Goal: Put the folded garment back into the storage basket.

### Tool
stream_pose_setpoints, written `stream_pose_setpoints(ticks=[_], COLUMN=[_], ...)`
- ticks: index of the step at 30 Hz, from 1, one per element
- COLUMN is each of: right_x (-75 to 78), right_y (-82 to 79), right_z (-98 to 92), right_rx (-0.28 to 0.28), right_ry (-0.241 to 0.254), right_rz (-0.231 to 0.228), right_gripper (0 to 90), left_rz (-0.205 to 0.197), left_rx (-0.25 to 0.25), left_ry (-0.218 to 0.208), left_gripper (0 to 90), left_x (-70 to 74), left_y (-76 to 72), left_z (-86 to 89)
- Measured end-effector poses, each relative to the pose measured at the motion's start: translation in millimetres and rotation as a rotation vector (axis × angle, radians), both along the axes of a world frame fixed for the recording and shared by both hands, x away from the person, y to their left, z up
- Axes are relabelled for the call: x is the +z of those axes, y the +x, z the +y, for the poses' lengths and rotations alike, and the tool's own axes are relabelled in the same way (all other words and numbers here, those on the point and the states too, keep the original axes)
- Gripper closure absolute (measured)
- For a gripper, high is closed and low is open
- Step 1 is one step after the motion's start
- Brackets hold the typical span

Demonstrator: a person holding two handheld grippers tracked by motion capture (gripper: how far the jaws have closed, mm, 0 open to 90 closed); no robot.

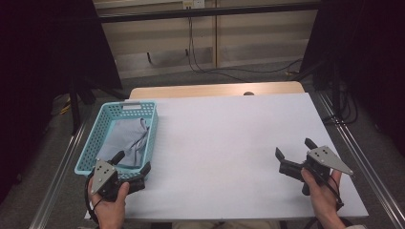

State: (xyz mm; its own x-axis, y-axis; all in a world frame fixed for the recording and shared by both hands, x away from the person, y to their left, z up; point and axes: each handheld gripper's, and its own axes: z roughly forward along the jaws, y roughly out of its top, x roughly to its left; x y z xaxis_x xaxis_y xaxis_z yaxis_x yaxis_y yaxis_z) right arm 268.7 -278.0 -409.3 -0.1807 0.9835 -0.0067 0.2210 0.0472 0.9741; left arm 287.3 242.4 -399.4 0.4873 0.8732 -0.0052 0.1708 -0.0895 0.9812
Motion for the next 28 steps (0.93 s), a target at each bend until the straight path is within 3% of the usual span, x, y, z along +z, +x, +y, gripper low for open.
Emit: stream_pose_setpoints(ticks=[3, 5, 7, 12, 15, 19, 22, 24, 25, 28], right_x=[-6.1, -7.2, -7.6, -7.5, -9.6, -12.2, -13.2, -13.6, -13.0, -13.4], right_y=[-4.7, -10.4, -16.5, -28.3, -32.6, -35.6, -35.8, -33.9, -34.4, -30.0], right_z=[-4.2, -7.8, -9.0, -13.5, -14.1, -10.9, -7.4, -7.0, -7.2, -7.7], right_rx=[0.004, -0.001, -0.001, -0.017, -0.009, -0.009, -0.004, 0.002, -0.004, 0.004], right_ry=[-0.007, 0.023, 0.015, 0.023, 0.011, -0.032, -0.052, -0.044, -0.052, -0.034], right_rz=[0.003, 0.014, 0.005, -0.018, -0.01, -0.007, -0.011, -0.01, 0.005, -0.004], right_gripper=[1.2, 1.0, 0.9, 0.5, 0.5, 0.3, 0.4, 0.3, 0.2, 0.3], left_rz=[-0.004, -0.006, -0.008, -0.003, -0.006, -0.006, -0.004, -0.01, -0.012, -0.01], left_rx=[0.012, 0.026, 0.038, 0.054, 0.062, 0.044, 0.037, 0.038, 0.036, 0.038], left_ry=[0.017, -0.005, 0.007, -0.023, -0.012, 0.034, 0.024, 0.041, 0.035, 0.017], left_gripper=[4.1, 4.1, 4.1, 3.6, 3.5, 3.5, 3.6, 3.6, 3.5, 3.6], left_x=[-0.6, -1.9, -1.9, -2.9, -3.2, -5.1, -5.5, -4.7, -4.4, -4.5], left_y=[0.8, 1.0, 1.0, -2.3, -2.6, -2.0, -2.1, -2.3, -1.9, -1.4], left_z=[3.2, 4.6, 6.9, 11.8, 13.1, 9.5, 7.4, 8.4, 8.2, 7.1])
